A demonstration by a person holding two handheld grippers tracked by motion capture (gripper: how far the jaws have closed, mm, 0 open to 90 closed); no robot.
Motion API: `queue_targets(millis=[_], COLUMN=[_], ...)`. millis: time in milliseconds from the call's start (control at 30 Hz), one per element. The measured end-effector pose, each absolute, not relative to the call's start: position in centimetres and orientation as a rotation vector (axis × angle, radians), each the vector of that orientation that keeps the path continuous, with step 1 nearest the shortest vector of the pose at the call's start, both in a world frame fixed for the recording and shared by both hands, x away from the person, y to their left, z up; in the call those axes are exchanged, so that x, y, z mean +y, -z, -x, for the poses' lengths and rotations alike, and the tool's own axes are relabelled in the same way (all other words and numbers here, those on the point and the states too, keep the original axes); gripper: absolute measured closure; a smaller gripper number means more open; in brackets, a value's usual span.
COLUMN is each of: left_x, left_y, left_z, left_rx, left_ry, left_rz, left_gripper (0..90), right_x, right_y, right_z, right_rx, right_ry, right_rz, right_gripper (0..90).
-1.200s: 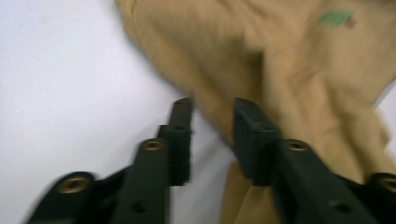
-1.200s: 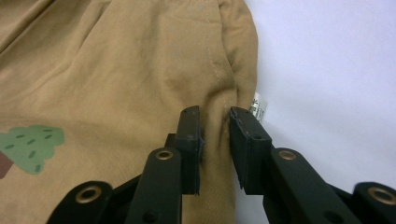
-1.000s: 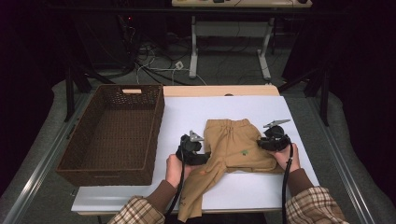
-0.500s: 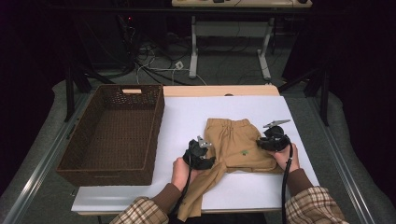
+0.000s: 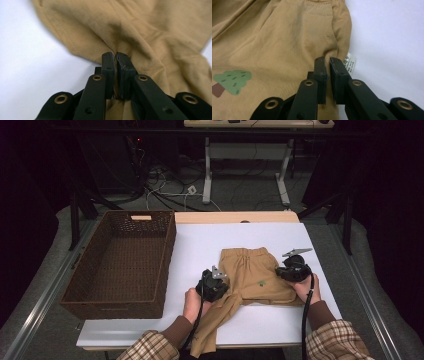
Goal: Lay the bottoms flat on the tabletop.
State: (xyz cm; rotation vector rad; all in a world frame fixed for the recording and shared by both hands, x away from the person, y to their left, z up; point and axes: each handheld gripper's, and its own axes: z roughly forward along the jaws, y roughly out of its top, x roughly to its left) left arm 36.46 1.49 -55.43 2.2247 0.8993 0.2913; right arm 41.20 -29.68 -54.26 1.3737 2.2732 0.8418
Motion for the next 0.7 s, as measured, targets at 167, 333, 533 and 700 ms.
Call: queue_targets(millis=[167, 333, 533, 700], left_x=[2.9, 4.0, 4.5, 3.9], left_y=[55.0, 54.6, 54.7, 53.7], left_z=[-36.6, -36.5, -37.2, -38.2], left_rx=[0.951, 0.984, 1.007, 1.039], left_ry=[-0.372, -0.453, -0.426, -0.430], left_rz=[-2.226, -2.239, -2.244, -2.199], left_gripper=[85.4, 85.3, 81.8, 56.9], right_x=[-29.8, -30.1, -30.0, -30.0], right_y=[53.8, 53.3, 53.8, 53.6], right_z=[-41.0, -40.7, -40.9, -41.5], right_rx=[2.282, 2.320, 2.375, 2.321], right_ry=[-0.840, -0.802, -0.736, -0.781], right_rz=[-1.375, -1.368, -1.352, -1.379], right_gripper=[84.9, 84.9, 74.4, 59.8])
